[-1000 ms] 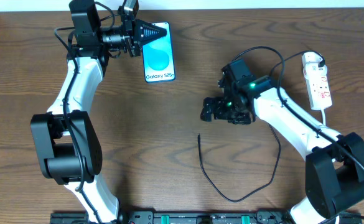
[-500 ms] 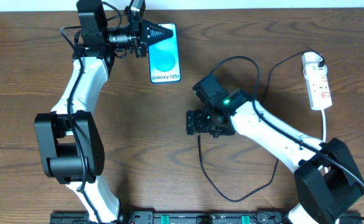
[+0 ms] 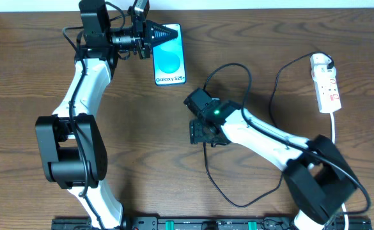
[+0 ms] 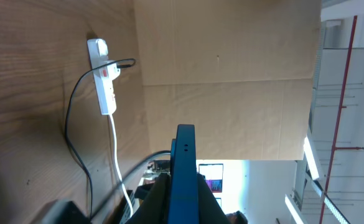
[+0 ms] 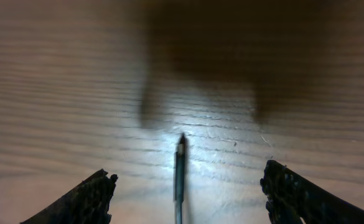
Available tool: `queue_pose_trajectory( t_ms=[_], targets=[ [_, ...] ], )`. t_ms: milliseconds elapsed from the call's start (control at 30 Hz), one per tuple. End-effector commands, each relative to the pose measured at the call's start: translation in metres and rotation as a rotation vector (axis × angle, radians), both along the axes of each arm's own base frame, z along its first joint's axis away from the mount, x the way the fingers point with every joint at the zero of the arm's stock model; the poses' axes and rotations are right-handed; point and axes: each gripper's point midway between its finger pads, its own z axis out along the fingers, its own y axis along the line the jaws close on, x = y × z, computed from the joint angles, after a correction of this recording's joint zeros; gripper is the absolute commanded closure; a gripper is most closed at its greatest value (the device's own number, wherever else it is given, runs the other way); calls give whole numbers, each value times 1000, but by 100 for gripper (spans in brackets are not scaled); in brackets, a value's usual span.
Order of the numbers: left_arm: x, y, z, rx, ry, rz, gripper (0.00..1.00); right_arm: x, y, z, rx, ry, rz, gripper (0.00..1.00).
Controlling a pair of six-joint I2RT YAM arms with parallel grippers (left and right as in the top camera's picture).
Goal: Plug charger to phone and switch on socket
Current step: 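Close the right gripper on the cable's connector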
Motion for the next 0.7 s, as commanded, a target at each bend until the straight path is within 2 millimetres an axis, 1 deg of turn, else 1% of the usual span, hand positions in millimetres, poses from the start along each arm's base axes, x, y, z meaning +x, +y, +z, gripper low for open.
queue_pose_trajectory(
  t_ms=[0,67,267,300,333,467,667],
  targets=[
    [-6,1,19,-4,-56,-14,93,-10,6,-11,17,68,-10,27],
    [-6,1,19,-4,-56,-14,93,-14,8,-14,24,94,-20,34],
    [-5,1,19,-4,-56,-14,93,-24,8,-27,-10,128,-31,36],
    [-6,1,19,-4,-56,-14,93,-26,7,-29,-20,137,-29,42],
    [-6,1,19,-4,-56,-14,93,-29,5,-31,-29,148,-36,44],
    [-5,1,19,-4,-56,-14,93,-33,4,-36,-38,174,-56,46],
    [-5,1,19,-4,-56,-14,93,-33,4,-37,-40,176,-56,66]
  ],
)
